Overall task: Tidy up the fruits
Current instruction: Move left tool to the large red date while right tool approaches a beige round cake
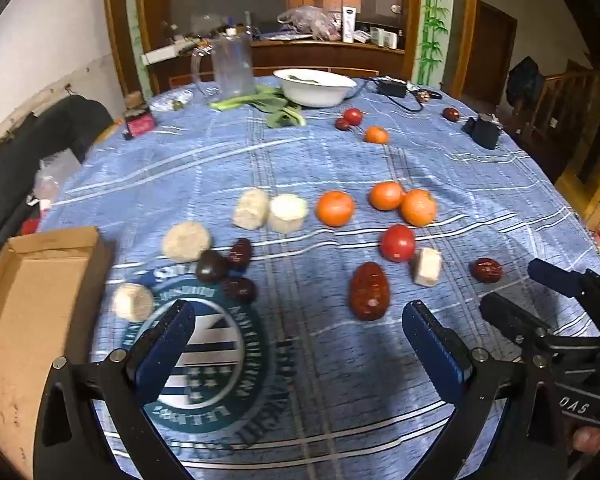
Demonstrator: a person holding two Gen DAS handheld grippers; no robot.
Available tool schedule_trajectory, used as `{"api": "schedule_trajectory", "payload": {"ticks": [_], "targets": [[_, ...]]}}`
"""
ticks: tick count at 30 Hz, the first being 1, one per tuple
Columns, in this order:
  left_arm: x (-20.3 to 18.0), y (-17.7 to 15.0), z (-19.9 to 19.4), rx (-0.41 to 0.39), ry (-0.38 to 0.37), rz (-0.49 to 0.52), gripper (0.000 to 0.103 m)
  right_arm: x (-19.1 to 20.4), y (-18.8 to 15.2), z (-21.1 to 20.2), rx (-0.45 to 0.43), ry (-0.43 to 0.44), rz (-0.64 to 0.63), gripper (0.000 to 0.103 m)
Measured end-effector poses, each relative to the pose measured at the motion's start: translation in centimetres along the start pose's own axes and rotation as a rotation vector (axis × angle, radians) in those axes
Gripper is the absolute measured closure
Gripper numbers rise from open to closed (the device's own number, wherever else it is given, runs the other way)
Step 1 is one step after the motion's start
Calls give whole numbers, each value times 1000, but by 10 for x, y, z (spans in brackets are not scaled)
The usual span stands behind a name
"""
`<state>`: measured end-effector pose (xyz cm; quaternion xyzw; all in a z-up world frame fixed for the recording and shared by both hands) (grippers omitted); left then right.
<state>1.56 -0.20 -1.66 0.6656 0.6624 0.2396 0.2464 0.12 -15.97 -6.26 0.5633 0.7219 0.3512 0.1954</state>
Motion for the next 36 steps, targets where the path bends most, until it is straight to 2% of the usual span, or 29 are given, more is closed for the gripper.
{"api": "schedule_trajectory", "payload": {"ticks": [5, 19, 27, 36], "targets": [[-14, 3, 12, 17, -23, 17, 0, -9, -1, 2, 14, 1, 11, 23], [-26, 0, 28, 52, -15, 76, 0, -20, 0, 0, 12, 6, 20, 24], [-25, 2, 29, 18, -17, 56, 0, -18, 3, 3, 17, 4, 9, 24], [-21, 3, 26, 24, -15, 44, 0, -15, 6, 6, 21, 1, 9, 24]]}}
Point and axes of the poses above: each gripper's, at about its wrist camera, not at the fingertips, and z roughly the way its jaws point, x to its left, y to its top, the point moved 2 cm from there along z, roughly the way its jaws point
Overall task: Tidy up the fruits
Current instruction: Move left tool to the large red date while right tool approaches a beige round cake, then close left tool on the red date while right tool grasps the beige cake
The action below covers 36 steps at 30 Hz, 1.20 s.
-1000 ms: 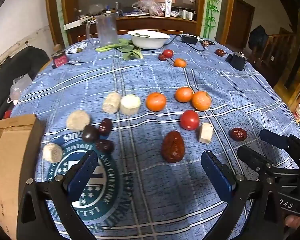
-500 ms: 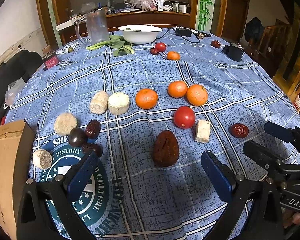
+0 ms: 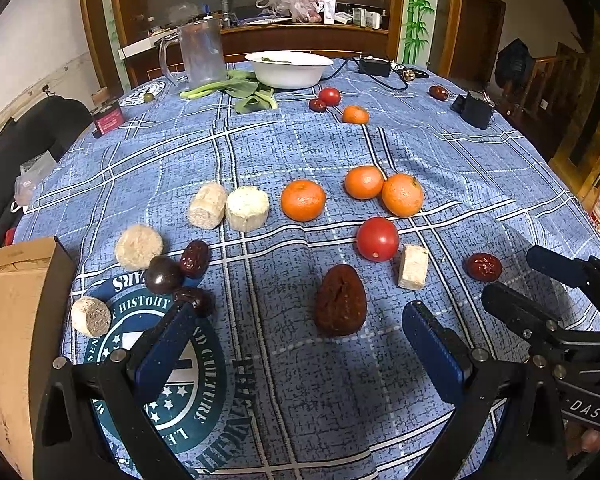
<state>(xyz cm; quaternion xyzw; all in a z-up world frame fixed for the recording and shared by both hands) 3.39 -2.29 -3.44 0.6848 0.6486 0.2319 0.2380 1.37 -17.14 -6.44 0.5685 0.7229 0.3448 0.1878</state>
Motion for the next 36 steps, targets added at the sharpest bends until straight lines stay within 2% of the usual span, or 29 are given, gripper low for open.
{"api": "schedule_trajectory", "payload": {"ticks": [16, 33, 36], "targets": [[6, 1, -2, -3, -2, -41, 0, 4, 4, 1, -3, -7, -4, 24], [3, -1, 4, 16, 23, 5, 0, -6, 4, 4, 6, -20, 17, 24], [-6, 0, 8, 22, 14, 43, 11, -8, 3, 4, 7, -17, 22, 24]]}}
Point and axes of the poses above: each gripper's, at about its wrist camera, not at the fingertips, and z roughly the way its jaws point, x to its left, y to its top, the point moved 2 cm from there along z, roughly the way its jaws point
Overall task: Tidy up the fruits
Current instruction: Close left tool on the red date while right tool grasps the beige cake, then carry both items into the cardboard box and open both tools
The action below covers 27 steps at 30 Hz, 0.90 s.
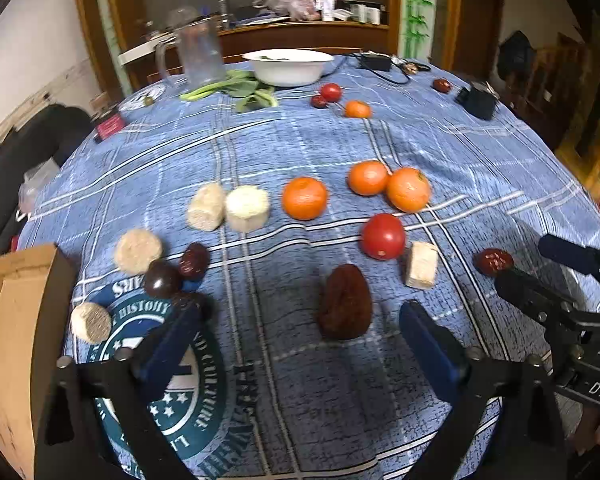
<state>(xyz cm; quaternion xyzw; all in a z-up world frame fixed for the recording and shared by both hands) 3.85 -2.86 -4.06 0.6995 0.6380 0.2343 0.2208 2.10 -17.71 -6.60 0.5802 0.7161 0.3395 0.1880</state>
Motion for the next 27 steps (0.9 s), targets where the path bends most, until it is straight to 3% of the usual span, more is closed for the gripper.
{"api": "schedule_trajectory", "payload": {"ticks": [3, 5, 7, 15, 21, 23, 24, 26, 27], "targets": [[-7, 1, 10, 29, -16, 30, 31, 0, 0, 2, 4, 1, -1, 24], [-7, 2, 19, 52, -40, 22, 59, 0, 0, 3, 6, 6, -2, 24], [-6, 3, 16, 44, -59, 13, 76, 1, 1, 3, 8, 15, -7, 24], [6, 6, -9, -40, -84, -22, 77, 25, 12, 16, 25, 62, -107, 24], [25, 7, -28, -50, -69, -59, 77, 42, 23, 47, 93, 110, -181, 35], [32, 6, -31, -41, -71, -72, 77, 43, 23, 58, 131, 144, -176, 48], [36, 5, -34, -41, -70, -80, 77, 44, 23, 60, 131, 162, -178, 49], [42, 3, -37, -38, -58, -86, 77, 48, 22, 57, 137, 202, -183, 71], [47, 1, -38, -37, -52, -95, 77, 49, 22, 55, 142, 200, -181, 71]]}}
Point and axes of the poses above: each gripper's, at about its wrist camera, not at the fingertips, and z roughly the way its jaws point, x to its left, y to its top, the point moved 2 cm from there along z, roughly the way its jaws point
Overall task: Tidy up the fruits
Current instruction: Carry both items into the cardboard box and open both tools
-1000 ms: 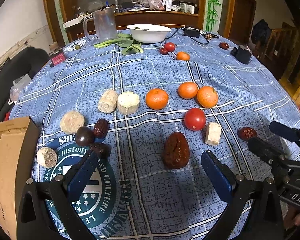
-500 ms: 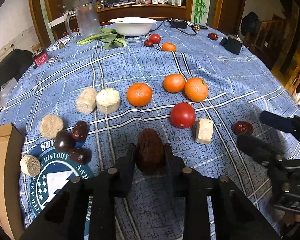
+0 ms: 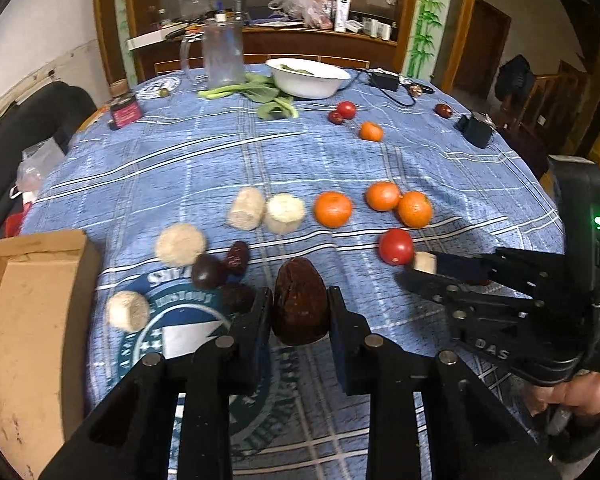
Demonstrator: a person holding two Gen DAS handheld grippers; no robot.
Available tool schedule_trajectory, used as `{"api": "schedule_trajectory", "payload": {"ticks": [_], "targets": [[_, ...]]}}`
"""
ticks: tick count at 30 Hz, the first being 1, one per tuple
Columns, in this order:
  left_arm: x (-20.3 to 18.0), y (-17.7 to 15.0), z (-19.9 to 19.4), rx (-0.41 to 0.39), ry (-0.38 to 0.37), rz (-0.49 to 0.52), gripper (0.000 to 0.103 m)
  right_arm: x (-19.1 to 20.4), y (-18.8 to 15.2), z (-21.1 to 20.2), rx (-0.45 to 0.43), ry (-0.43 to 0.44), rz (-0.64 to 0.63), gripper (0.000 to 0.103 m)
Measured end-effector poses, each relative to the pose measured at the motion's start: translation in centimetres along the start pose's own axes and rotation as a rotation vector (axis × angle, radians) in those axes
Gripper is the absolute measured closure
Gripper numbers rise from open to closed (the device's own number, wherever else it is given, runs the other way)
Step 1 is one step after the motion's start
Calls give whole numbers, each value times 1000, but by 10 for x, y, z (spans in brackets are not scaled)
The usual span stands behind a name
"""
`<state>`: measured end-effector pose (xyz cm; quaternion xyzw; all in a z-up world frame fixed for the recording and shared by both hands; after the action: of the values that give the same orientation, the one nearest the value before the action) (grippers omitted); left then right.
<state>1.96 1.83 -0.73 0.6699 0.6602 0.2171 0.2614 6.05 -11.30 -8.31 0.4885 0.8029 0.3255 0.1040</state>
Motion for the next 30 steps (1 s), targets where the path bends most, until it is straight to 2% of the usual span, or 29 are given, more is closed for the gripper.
{"api": "schedule_trajectory", "payload": {"ticks": [2, 7, 13, 17, 23, 26, 30], "targets": [[9, -2, -5, -2, 3, -19, 77, 6, -2, -4, -7, -29, -19, 71], [36, -5, -24, -9, 15, -68, 77, 23, -1, -23, -48, 18, -10, 71], [94, -9, -56, -15, 90, -139, 77, 73, 15, -32, -100, 103, -60, 71], [133, -8, -68, -7, 152, -172, 77, 114, 27, -22, -97, 158, -107, 70], [189, -10, -69, 50, 207, -234, 77, 174, 54, -6, -102, 228, -182, 70], [218, -12, -61, 71, 210, -270, 77, 203, 69, 7, -96, 248, -222, 70], [235, -14, -46, 111, 201, -309, 77, 236, 88, 31, -76, 260, -267, 70]]}}
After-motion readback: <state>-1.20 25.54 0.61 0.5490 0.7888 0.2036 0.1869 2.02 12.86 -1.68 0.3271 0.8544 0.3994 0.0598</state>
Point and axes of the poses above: each gripper's, at about its wrist camera, not at the fingertips, and z roughly the way its jaws point, x to its left, y to its top, the point moved 2 cm from there along z, roughly the way its jaws point
